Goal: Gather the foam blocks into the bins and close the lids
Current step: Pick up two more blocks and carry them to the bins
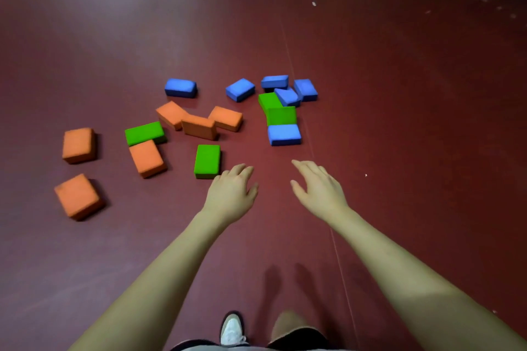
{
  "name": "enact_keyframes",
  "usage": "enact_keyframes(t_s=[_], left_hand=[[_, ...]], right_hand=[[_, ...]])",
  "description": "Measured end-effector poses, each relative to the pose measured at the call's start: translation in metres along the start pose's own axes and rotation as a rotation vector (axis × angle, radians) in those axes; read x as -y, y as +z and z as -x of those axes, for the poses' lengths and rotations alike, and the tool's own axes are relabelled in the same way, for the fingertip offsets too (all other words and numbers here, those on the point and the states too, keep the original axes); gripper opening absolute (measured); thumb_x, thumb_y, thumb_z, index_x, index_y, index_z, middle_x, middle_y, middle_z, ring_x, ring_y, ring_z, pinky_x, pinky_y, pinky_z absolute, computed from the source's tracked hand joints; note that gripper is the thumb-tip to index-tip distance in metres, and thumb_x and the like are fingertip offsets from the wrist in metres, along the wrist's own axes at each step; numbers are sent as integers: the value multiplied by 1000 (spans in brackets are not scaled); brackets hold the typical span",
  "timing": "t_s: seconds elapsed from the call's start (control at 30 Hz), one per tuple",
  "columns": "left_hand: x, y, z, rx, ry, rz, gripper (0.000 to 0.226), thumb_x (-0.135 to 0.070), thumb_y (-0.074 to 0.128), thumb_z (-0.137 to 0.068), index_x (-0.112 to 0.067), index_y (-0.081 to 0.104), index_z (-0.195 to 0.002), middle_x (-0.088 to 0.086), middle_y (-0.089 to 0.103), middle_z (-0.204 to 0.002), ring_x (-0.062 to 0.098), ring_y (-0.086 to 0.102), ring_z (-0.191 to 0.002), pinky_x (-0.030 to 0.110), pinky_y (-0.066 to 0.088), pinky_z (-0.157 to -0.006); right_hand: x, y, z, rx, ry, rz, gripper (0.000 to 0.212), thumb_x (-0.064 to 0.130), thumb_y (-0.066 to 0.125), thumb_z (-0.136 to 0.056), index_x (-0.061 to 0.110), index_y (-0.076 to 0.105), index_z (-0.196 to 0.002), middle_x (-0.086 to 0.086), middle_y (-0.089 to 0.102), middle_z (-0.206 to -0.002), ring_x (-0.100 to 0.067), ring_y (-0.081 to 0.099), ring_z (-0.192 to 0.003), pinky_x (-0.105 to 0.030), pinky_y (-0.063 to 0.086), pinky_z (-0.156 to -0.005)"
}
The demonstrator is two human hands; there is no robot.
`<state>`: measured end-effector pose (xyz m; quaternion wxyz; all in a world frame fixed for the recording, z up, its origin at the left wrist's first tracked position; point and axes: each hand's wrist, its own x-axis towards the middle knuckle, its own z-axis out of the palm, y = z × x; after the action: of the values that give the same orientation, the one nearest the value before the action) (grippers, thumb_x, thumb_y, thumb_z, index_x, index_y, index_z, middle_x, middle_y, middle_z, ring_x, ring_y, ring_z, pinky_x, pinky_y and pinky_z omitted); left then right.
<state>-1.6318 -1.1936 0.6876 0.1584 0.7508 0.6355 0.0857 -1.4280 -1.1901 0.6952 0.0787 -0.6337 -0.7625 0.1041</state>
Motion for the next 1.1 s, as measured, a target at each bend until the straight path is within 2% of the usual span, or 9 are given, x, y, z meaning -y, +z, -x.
enact_keyframes(t_s=[0.17, 0.4, 0.67, 0.83, 1.1], left_hand=[[-7, -5, -90, 8, 38, 47, 48, -32, 50, -95, -13, 46, -139, 8, 44, -145, 33, 48, -124, 41, 40, -100], [-38, -3, -227, -17, 62, 11, 48, -32, 48, -96, -15, 43, -141, 5, 40, -148, 31, 46, -126, 38, 38, -98], [-93, -9, -386, -42, 84, -109, 48, -34, 47, -96, -16, 44, -141, 6, 41, -148, 31, 48, -123, 36, 37, -96], [-117, -5, -467, -29, 55, -80, 49, -33, 48, -97, -16, 42, -142, 6, 40, -148, 30, 45, -127, 36, 35, -98], [-114, 8, -604, -25, 15, -24, 50, -31, 50, -96, -13, 44, -142, 11, 43, -146, 35, 48, -122, 40, 39, -99]], right_hand=[[-30, -7, -72, -37, 61, -13, 51, 31, 50, -96, 20, 40, -145, 1, 46, -141, -25, 46, -123, -35, 39, -97], [-104, -21, -191, -39, 94, -6, 50, 32, 48, -96, 18, 40, -144, -1, 46, -141, -27, 46, -121, -36, 39, -95], [-212, -60, -309, -32, 1, 78, 48, 27, 54, -93, 12, 48, -139, -6, 48, -139, -32, 50, -118, -41, 42, -91], [-261, -71, -386, -16, -21, 60, 51, 28, 52, -94, 13, 44, -142, -4, 45, -142, -31, 47, -122, -39, 40, -94], [-315, -69, -526, -18, -101, 69, 50, 26, 54, -93, 12, 46, -141, -4, 47, -142, -30, 47, -122, -39, 40, -95]])
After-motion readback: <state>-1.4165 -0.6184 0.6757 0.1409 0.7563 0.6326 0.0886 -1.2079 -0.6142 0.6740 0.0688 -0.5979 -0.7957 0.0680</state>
